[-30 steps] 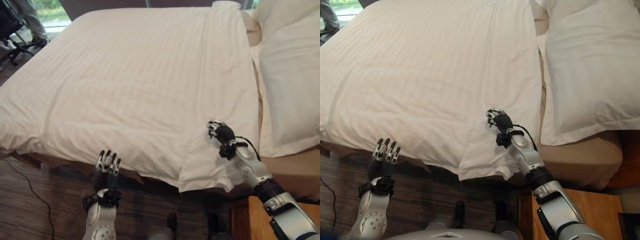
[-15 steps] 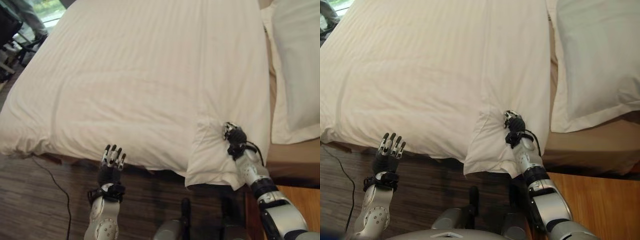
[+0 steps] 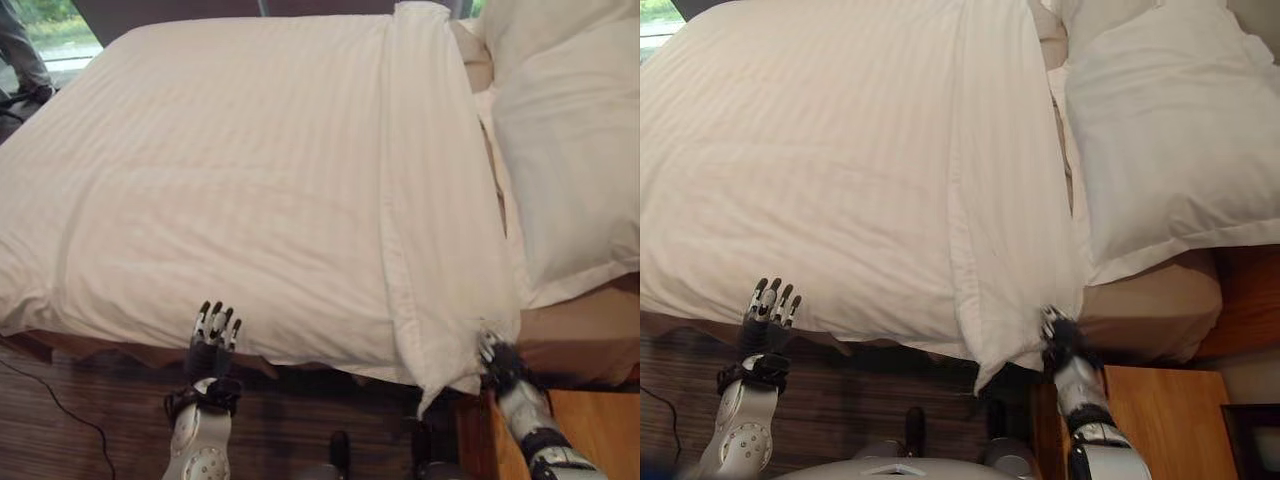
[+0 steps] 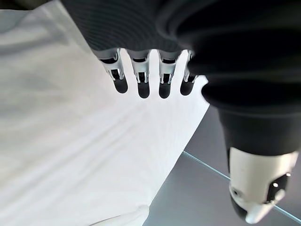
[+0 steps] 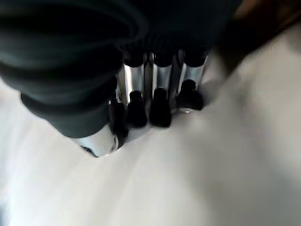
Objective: Making the bed.
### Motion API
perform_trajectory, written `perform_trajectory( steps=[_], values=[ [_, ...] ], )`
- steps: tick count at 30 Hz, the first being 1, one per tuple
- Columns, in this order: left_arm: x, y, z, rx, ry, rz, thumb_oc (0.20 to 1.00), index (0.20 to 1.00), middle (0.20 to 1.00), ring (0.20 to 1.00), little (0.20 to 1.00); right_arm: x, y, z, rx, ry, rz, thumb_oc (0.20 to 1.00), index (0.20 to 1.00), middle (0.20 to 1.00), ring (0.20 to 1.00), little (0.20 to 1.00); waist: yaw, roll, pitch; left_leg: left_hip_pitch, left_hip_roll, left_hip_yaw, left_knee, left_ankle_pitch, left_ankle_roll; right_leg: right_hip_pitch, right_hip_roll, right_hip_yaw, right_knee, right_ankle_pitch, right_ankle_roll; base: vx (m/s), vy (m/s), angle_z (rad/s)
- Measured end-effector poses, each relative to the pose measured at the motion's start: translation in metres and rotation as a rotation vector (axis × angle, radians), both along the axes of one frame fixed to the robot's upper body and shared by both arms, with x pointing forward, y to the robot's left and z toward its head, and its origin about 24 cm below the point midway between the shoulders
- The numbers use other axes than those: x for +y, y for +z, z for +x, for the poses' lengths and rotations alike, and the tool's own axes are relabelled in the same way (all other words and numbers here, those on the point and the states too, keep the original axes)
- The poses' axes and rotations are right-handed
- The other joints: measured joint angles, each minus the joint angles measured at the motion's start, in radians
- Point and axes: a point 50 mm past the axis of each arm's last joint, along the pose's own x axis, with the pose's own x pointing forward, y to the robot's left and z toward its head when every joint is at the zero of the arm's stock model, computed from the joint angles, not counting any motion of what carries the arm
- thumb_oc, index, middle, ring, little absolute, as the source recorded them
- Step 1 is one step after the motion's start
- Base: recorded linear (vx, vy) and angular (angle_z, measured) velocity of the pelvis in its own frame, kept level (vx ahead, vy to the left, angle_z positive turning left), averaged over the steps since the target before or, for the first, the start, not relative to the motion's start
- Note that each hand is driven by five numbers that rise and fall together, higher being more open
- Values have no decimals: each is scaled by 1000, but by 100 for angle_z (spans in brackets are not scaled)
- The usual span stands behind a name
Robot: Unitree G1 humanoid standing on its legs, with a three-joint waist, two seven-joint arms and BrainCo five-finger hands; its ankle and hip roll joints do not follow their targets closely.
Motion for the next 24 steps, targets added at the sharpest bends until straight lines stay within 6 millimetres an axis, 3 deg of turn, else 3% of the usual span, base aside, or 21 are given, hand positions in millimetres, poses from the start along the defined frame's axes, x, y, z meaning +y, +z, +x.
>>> perform_trajectory(
  steps=[1,2,4,6,8,13,15,18,20,21,24],
  values=[
    [0,0,0,-1,0,0,1000,1000,1000,1000,1000,-11,-8,-24,105,-56,-9,200,200,200,200,200,1,3,5,4,-2,0,0,0,2,6,-2,0,0,1,1,6,-5,-5],
    [1,0,-1,2,5,0,1000,1000,1000,1000,1000,-28,-21,-79,292,-151,-25,200,200,200,200,200,0,38,25,5,-4,1,0,-2,6,6,-4,3,0,4,4,0,-3,-6],
    [1,-1,-1,2,16,-4,1000,1000,1000,1000,1000,-32,-27,-119,404,-187,-29,200,200,200,200,200,-18,64,43,7,-3,3,0,0,7,6,-2,3,0,6,3,-2,-2,-8],
    [-2,-1,-1,-3,19,-20,1000,1000,1000,1000,1000,-29,-31,-139,462,-200,-11,200,200,200,200,200,-37,77,44,13,4,8,0,0,8,8,5,9,0,7,1,-2,6,-12],
    [-6,1,4,-22,16,-36,1000,1000,1000,1000,1000,-28,-31,-139,455,-204,-5,200,200,200,200,200,-52,78,44,21,10,11,0,0,8,14,11,10,0,7,0,-7,7,-7],
    [-4,0,5,-23,27,-39,1000,1000,1000,1000,1000,-37,-21,-105,345,-188,-34,200,200,200,200,200,-49,77,43,35,15,9,-4,-2,7,29,17,15,0,-1,-3,0,0,0],
    [6,-2,-4,-5,77,-32,1000,1000,1000,1000,1000,-53,0,-71,145,-311,-60,200,200,200,200,200,-49,78,40,39,14,13,-5,-6,11,30,17,20,0,0,-4,15,35,-7],
    [13,-2,-9,4,127,-24,1000,1000,1000,1000,1000,-71,54,-14,-194,-342,-178,200,200,200,200,200,-53,79,36,43,14,28,-5,-7,11,28,17,33,0,7,1,-18,32,-12],
    [11,-3,-8,2,138,-35,1000,1000,1000,1000,1000,-66,96,18,-431,-316,-226,200,200,200,200,200,-55,80,36,42,14,33,-1,-4,8,24,18,36,0,13,-5,-18,19,-9],
    [6,-5,-9,5,145,-62,1000,1000,1000,1000,1000,-46,143,44,-702,-267,-225,200,200,200,200,200,-63,78,31,42,15,35,0,-3,9,22,19,43,0,13,-6,-17,14,-5],
    [2,-4,-7,-3,136,-70,1000,1000,1000,1000,1000,-16,170,62,-874,-175,-190,200,200,200,200,200,-66,62,21,42,18,35,0,-3,9,22,24,41,1,13,-6,-6,3,-1]
  ],
)
